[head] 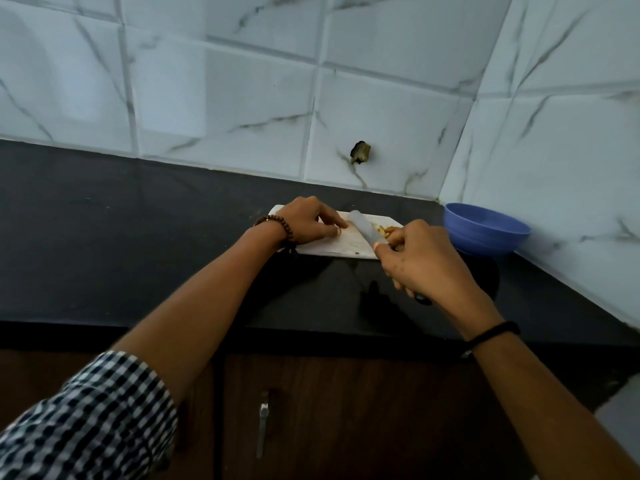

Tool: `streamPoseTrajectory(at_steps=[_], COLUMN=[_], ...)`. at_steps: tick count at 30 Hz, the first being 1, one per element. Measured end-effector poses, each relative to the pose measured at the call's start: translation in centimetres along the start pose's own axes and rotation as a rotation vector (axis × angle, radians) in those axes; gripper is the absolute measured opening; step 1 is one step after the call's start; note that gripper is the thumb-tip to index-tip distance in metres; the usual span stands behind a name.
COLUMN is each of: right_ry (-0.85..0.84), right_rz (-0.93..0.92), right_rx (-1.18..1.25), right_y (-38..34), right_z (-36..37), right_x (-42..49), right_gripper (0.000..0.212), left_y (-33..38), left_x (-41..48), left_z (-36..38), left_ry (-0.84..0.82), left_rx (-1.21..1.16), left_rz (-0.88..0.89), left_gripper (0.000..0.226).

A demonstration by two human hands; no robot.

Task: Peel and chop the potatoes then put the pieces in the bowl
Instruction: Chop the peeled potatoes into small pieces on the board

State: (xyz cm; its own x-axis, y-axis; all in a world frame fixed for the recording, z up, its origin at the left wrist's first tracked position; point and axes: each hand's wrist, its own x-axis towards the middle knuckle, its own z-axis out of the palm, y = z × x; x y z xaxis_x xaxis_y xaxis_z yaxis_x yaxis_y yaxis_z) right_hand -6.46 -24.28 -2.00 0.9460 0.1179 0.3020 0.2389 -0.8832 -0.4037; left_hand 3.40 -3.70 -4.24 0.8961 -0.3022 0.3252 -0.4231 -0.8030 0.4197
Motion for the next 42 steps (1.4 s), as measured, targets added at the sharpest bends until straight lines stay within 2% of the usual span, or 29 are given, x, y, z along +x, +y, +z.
streamPoseTrajectory(at_steps=[11, 19, 23, 28, 31, 36, 39, 42], right_ry=[-0.059, -0.081, -0.064, -0.205, -0.248, -0.252, -0.239, -0.226], right_rz=[0.109, 0.168, 0.156, 0.199, 0.249, 0.303, 0.298, 0.282], right_rx=[0.259, 0.46, 0.487, 0.452, 0.556, 0.945, 0.938, 0.867], right_y=[0.5, -0.8, -2.2, -3.0, -3.0, -2.1, -1.5, -1.0], right_z=[1.5, 2.1, 2.5, 3.4, 3.6, 3.4, 2.6, 2.1], right_x=[1.2, 3.6, 5.7, 7.4, 7.7, 7.5, 7.0, 6.4], right_gripper=[0.026, 0.033, 0.042, 0.014, 0.013, 0.015, 0.016, 0.019], left_y=[-0.7, -0.3, -0.2, -0.1, -0.3, -0.3, -0.5, -0.5], left_x=[0.1, -0.3, -0.2, -0.3, -0.5, -0.4, -0.2, 0.0], left_z=[0.1, -0.3, -0.2, -0.4, -0.7, -0.7, -0.6, -0.5], left_ry=[-0.004, -0.018, 0.027, 0.131, 0.115, 0.07, 0.013, -0.013], left_rx=[-0.069, -0.1, -0.016, 0.03, 0.002, -0.039, -0.074, -0.09], left_rz=[0.038, -0.021, -0.031, -0.081, -0.12, -0.134, -0.163, -0.183], left_gripper=[0.022, 0.024, 0.027, 0.015, 0.009, 0.015, 0.026, 0.022])
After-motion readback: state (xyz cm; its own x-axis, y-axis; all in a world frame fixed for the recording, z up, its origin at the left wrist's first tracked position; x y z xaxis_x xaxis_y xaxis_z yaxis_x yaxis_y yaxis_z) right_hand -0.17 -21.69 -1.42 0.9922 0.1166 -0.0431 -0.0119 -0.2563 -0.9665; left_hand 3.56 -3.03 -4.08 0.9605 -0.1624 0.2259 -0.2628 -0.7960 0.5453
